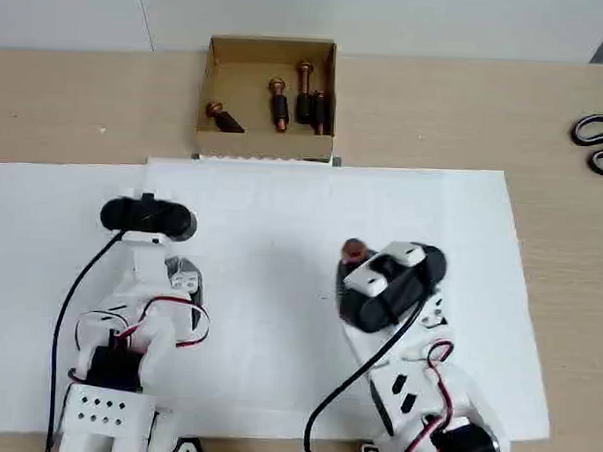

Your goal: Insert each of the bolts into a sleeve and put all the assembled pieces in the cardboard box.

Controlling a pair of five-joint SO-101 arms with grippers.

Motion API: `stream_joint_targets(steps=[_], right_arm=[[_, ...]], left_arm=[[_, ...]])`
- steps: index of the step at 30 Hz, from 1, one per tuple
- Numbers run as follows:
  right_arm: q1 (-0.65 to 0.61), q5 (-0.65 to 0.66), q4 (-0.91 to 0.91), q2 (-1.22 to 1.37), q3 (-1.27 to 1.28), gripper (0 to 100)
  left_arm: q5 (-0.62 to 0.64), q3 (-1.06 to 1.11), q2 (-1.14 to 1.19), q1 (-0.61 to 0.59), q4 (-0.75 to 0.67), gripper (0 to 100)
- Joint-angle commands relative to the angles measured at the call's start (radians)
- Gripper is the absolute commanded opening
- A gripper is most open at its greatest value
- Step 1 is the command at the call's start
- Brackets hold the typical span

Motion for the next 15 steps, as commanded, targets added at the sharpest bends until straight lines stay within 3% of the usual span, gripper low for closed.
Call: stream_joint_targets(steps=[1,6,15], right_arm=[[0.084,-0.069,-0.021,-0.001,-0.028,0.2],[0.163,-0.163,0.070,-0.001,-0.028,0.2],[0.206,-0.176,0.096,0.001,-0.032,0.2]], left_arm=[[-0.003,0.028,-0.008,0.000,-0.026,1],[-0.003,0.099,-0.009,-0.006,-0.029,1],[-0.008,0.097,-0.009,0.000,-0.028,1]])
